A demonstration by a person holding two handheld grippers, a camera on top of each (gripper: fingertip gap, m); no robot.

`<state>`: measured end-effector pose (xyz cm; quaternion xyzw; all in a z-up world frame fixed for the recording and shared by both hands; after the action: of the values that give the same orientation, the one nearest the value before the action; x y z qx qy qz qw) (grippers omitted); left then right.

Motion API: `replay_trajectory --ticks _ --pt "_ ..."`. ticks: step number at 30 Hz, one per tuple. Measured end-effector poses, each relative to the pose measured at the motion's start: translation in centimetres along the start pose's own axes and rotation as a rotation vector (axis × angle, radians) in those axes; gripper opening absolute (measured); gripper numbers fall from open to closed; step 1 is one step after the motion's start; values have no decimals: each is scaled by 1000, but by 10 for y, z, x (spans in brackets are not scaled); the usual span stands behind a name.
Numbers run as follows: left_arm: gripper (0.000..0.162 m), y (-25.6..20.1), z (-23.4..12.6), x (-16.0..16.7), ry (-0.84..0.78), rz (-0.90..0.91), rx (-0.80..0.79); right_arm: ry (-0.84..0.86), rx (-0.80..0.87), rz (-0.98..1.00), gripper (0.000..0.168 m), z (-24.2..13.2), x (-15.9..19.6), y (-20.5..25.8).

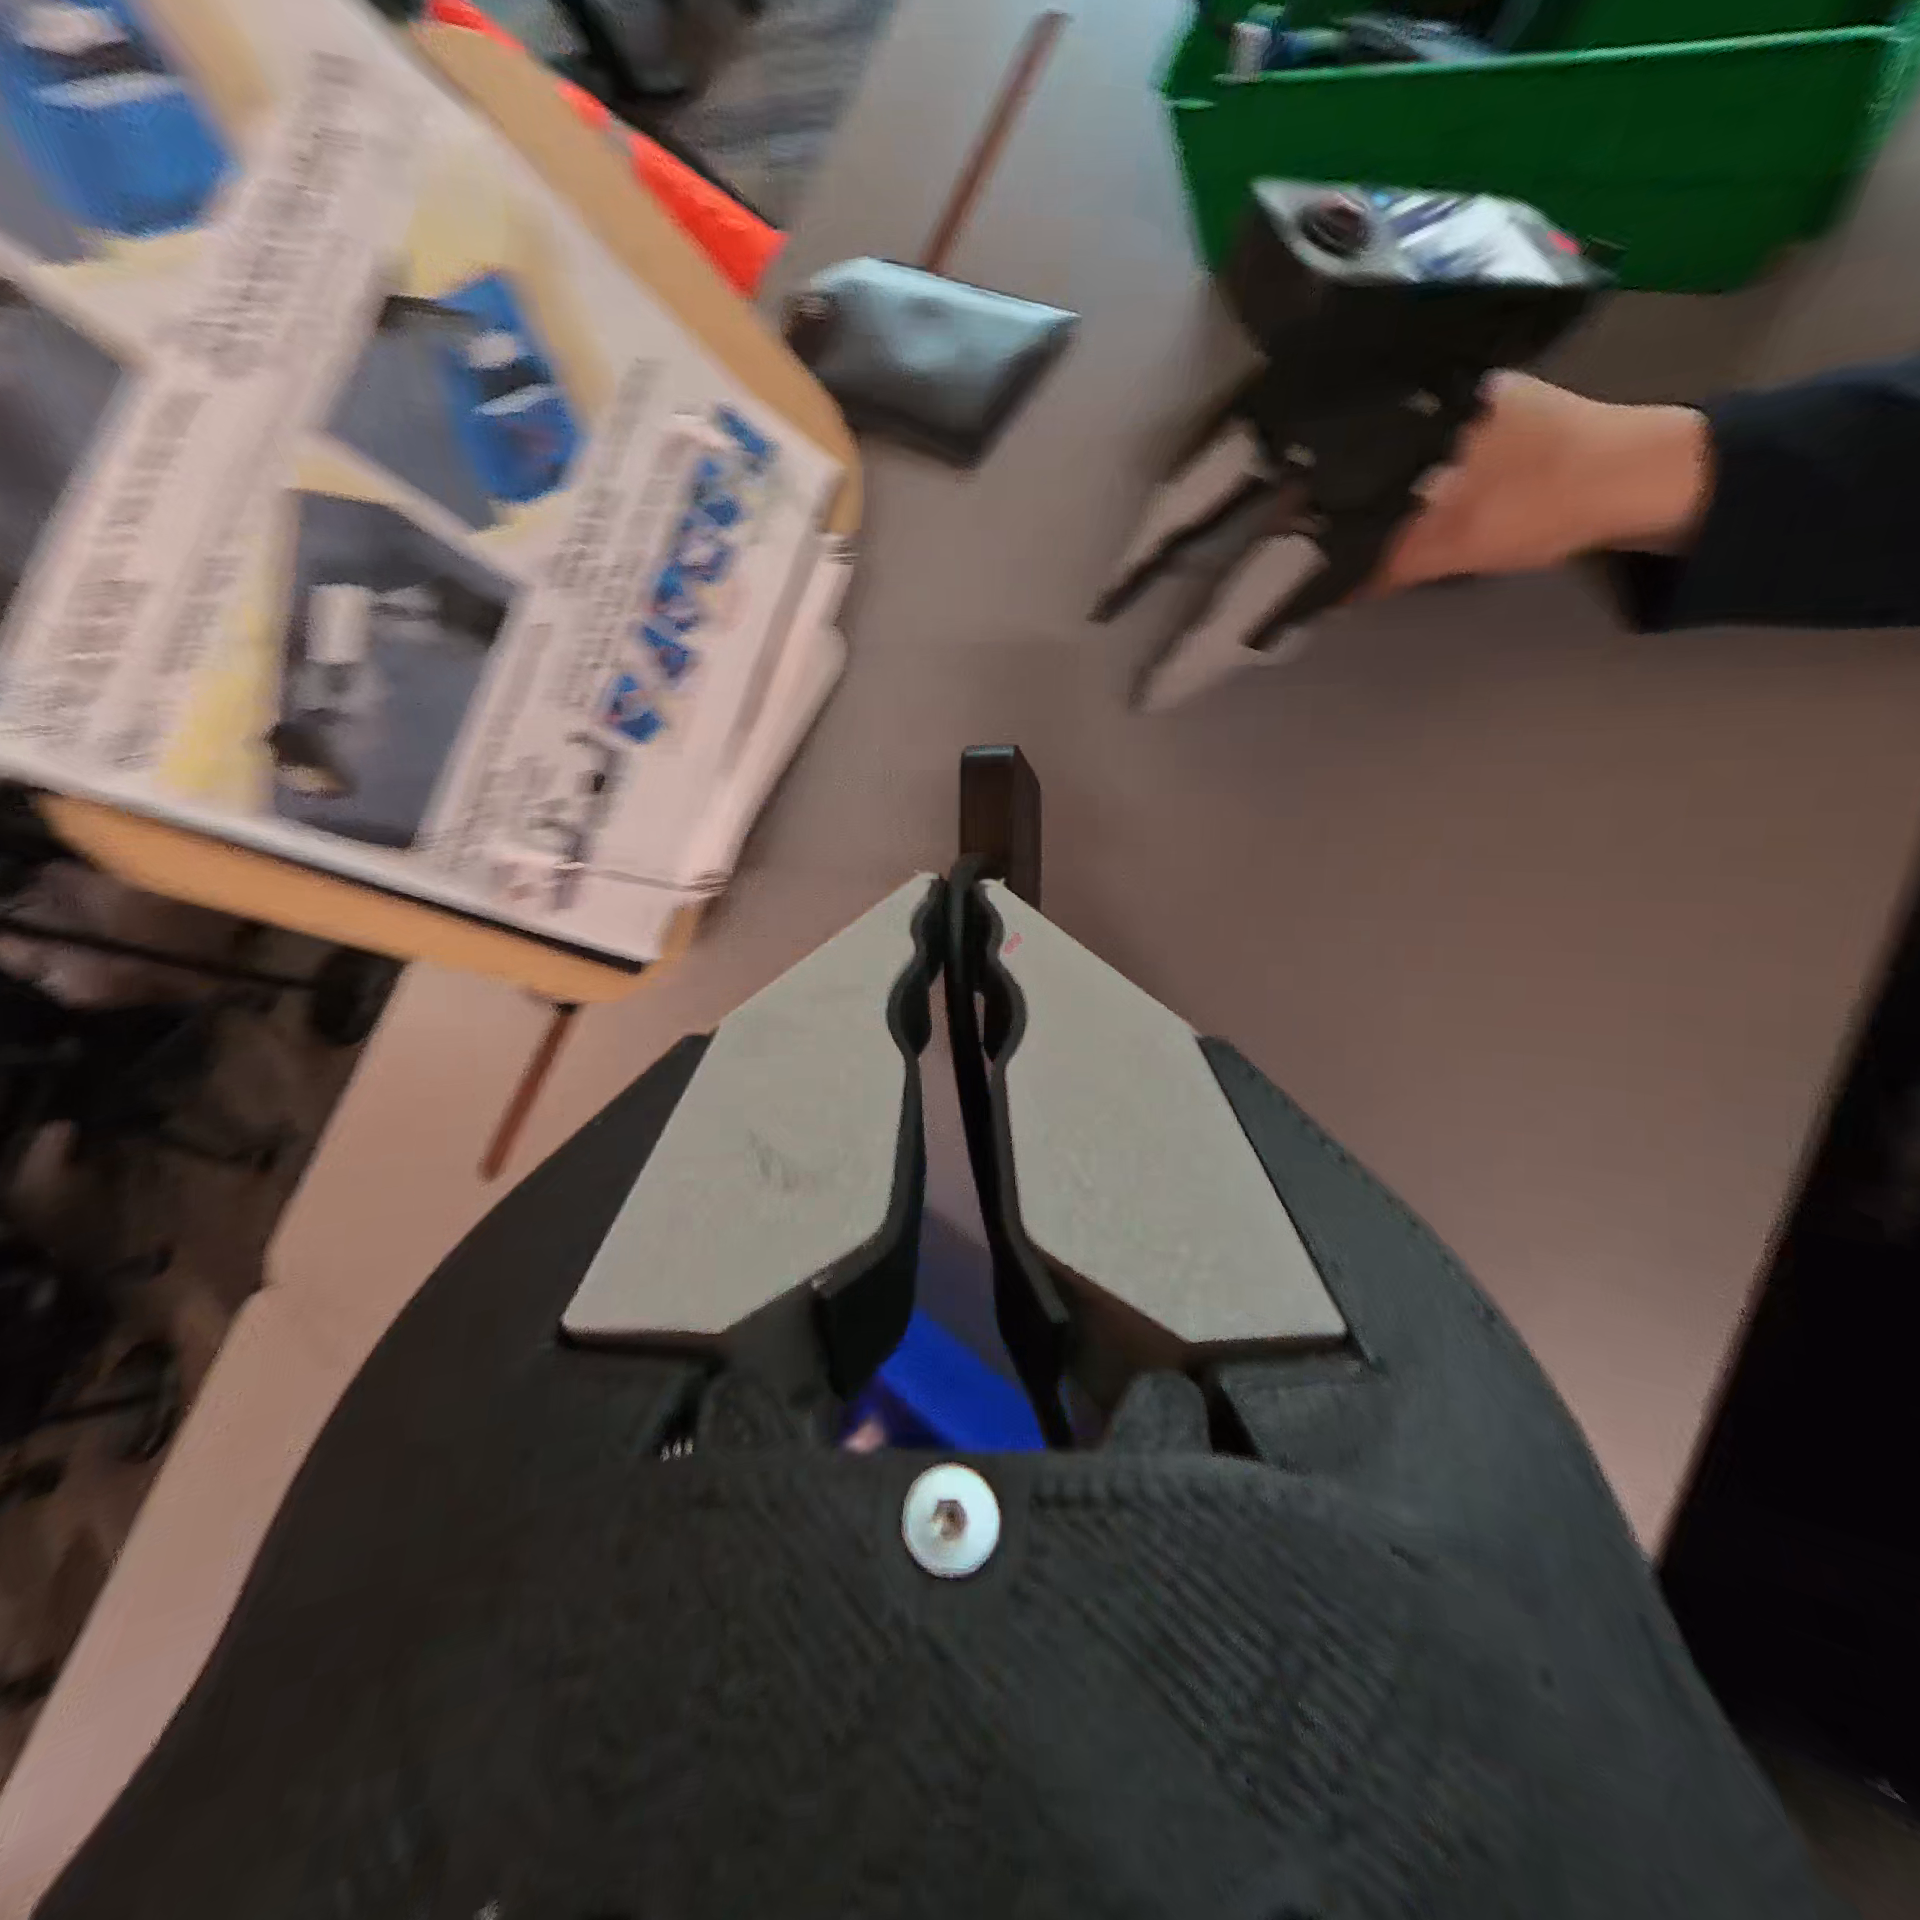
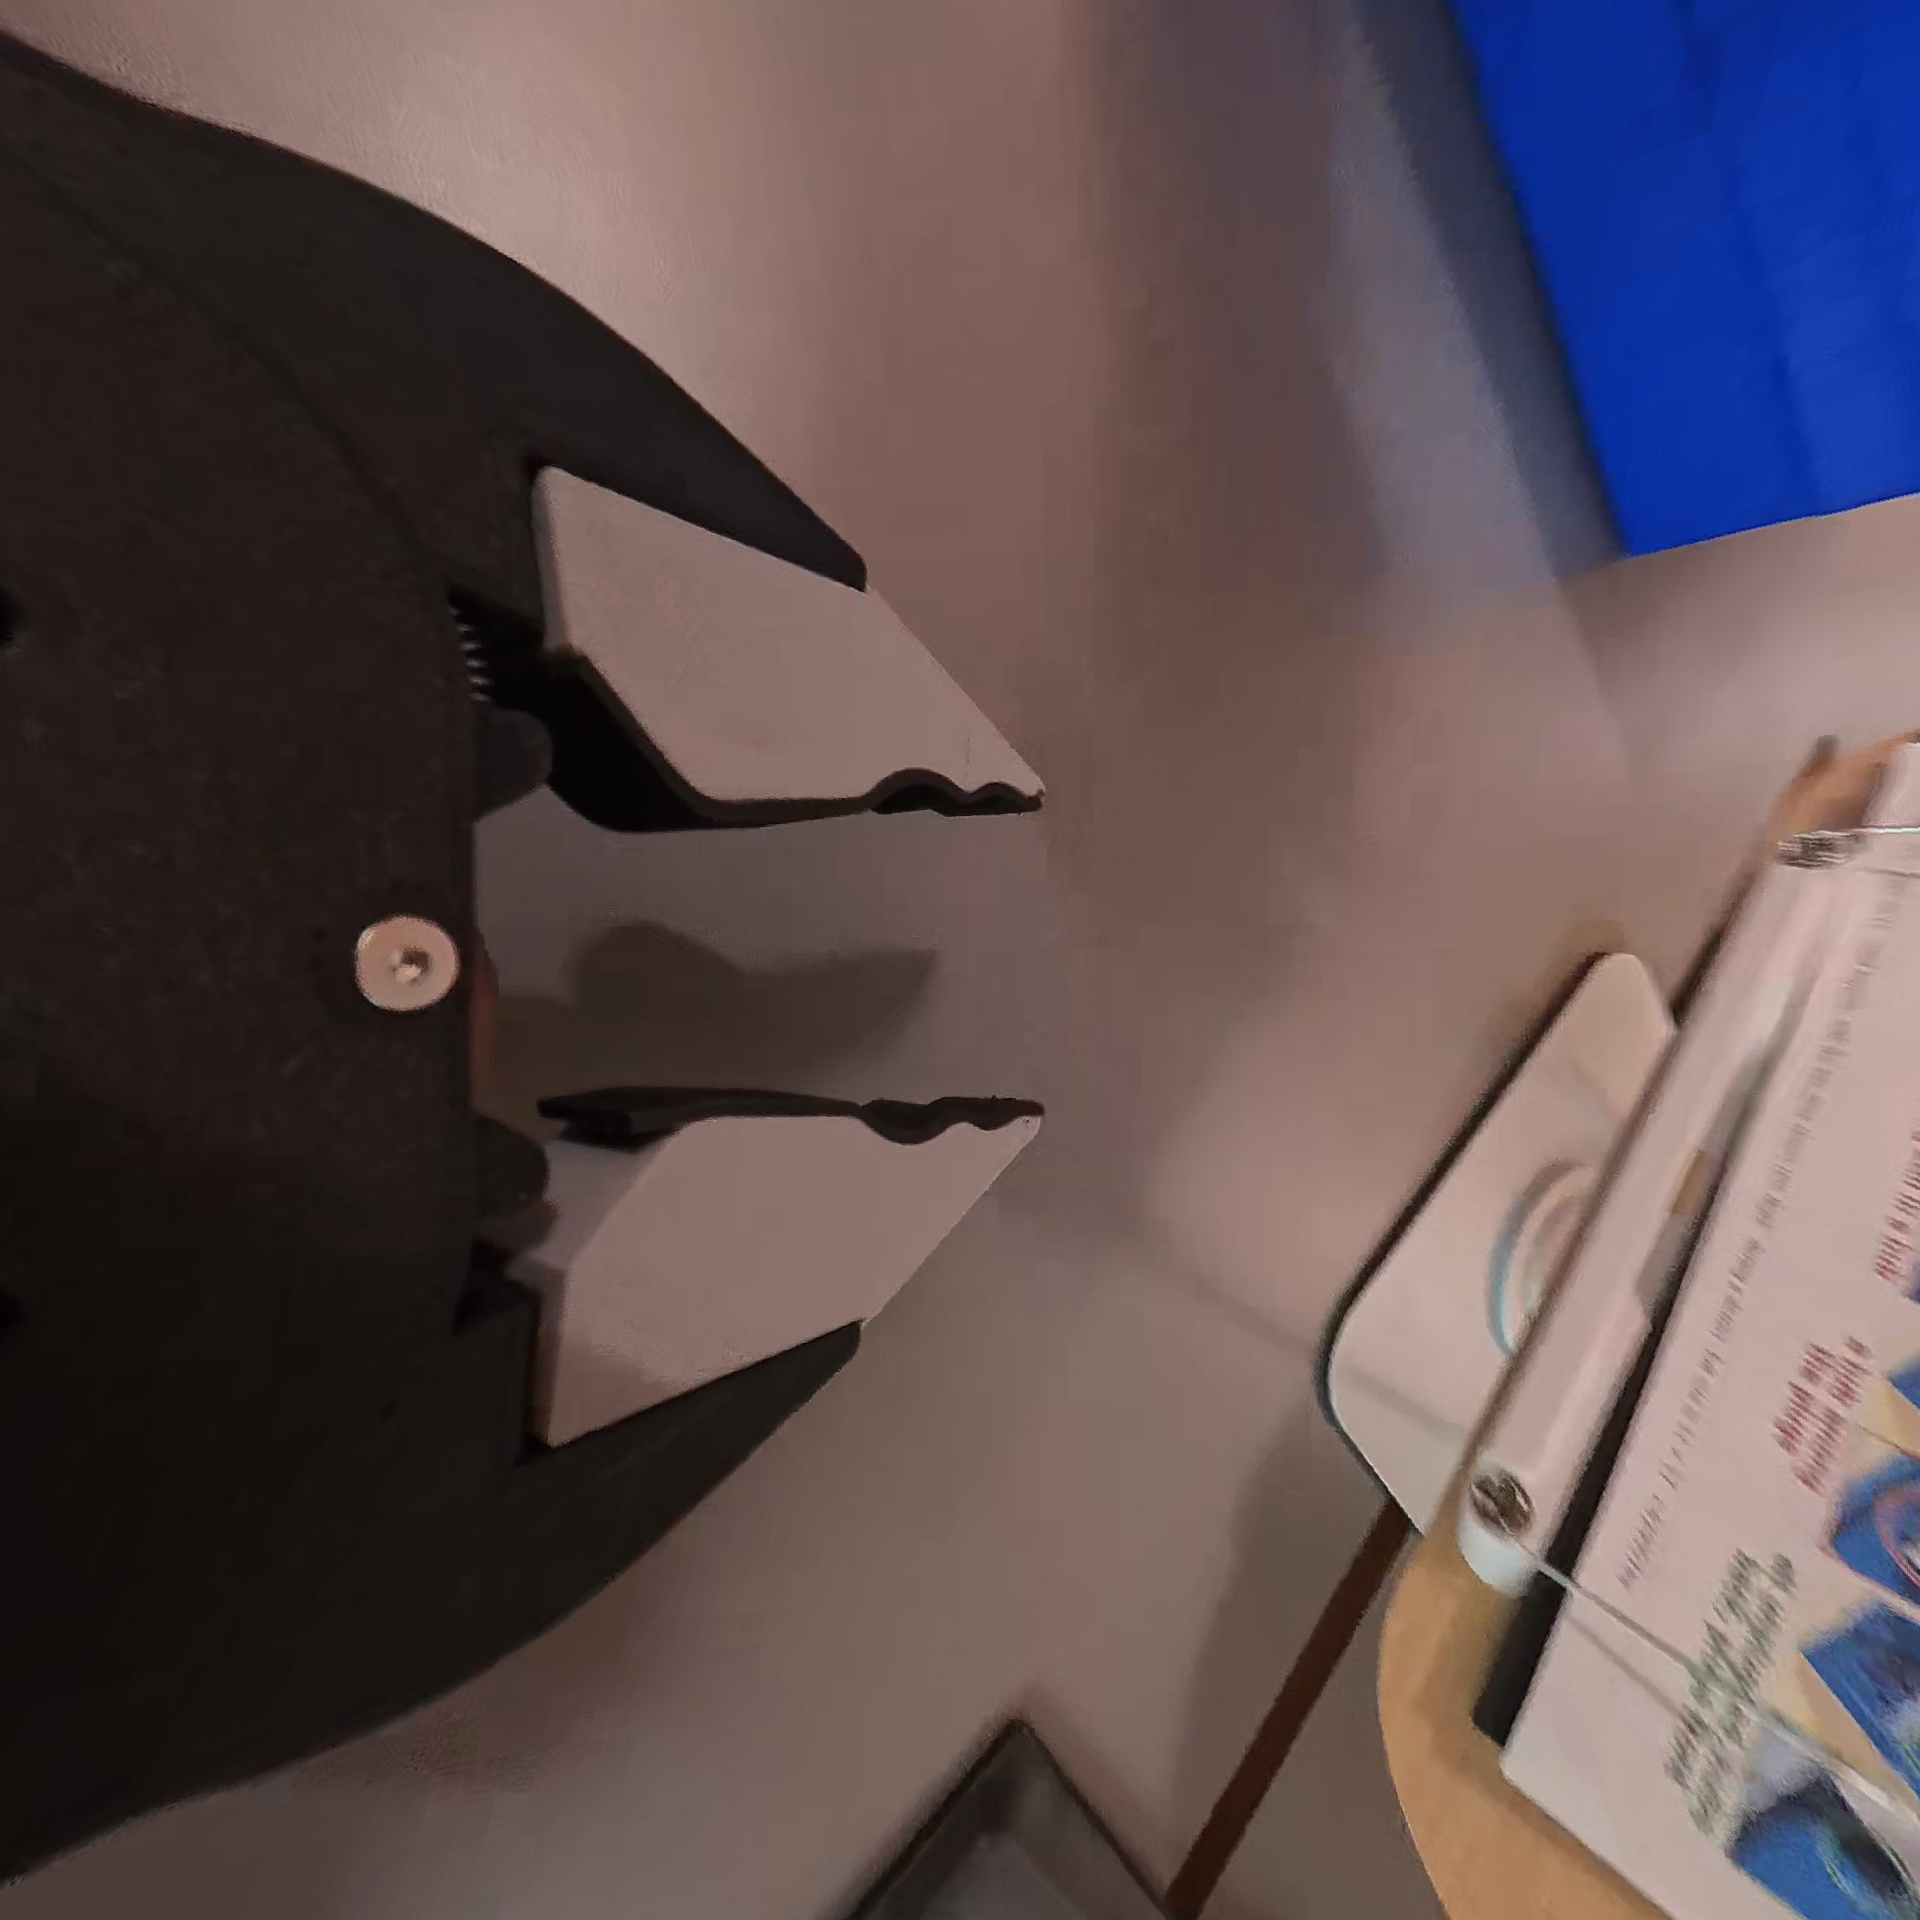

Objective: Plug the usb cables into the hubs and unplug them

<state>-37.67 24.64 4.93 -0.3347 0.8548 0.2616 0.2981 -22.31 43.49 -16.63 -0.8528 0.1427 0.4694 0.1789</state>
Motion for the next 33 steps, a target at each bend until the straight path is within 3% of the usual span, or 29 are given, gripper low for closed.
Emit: replay_trajectory --ticks 6,10,13,17,20,25,29,33 --pt "2 -94 75 19 106 -14 407 -110 -44 183 53 -16 -10 -19" --pt "2 -124 103 30 176 -7 591 -121 -58 219 53 -18 -11 -22" --pt "5 -109 127 45 284 26 523 -113 -55 201 52 -17 -11 -20" --pt "22 -69 169 75 416 20 333 -105 -36 167 52 -17 -11 -18" --pt "23 -54 185 83 391 -69 313 -101 -32 157 52 -17 -11 -18" --pt "36 -28 156 68 253 -132 226 -97 -32 152 52 -16 -11 -18" --pt "38 1 98 63 162 -157 92 -102 -28 151 52 -17 -11 -19" --pt "38 31 38 82 114 -242 -41 -97 -29 146 51 -16 -11 -17"
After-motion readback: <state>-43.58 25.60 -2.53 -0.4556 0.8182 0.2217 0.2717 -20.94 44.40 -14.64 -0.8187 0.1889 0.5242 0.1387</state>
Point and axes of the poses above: each gripper's, where its closed fingertips meet, z out along the fingers, x out of its underside, y = z × x across the jaws, the point moved 7 cm from there along -z, back along the fingers, and after that the axes turned 11 degrees about x, right-handed, at the moved point
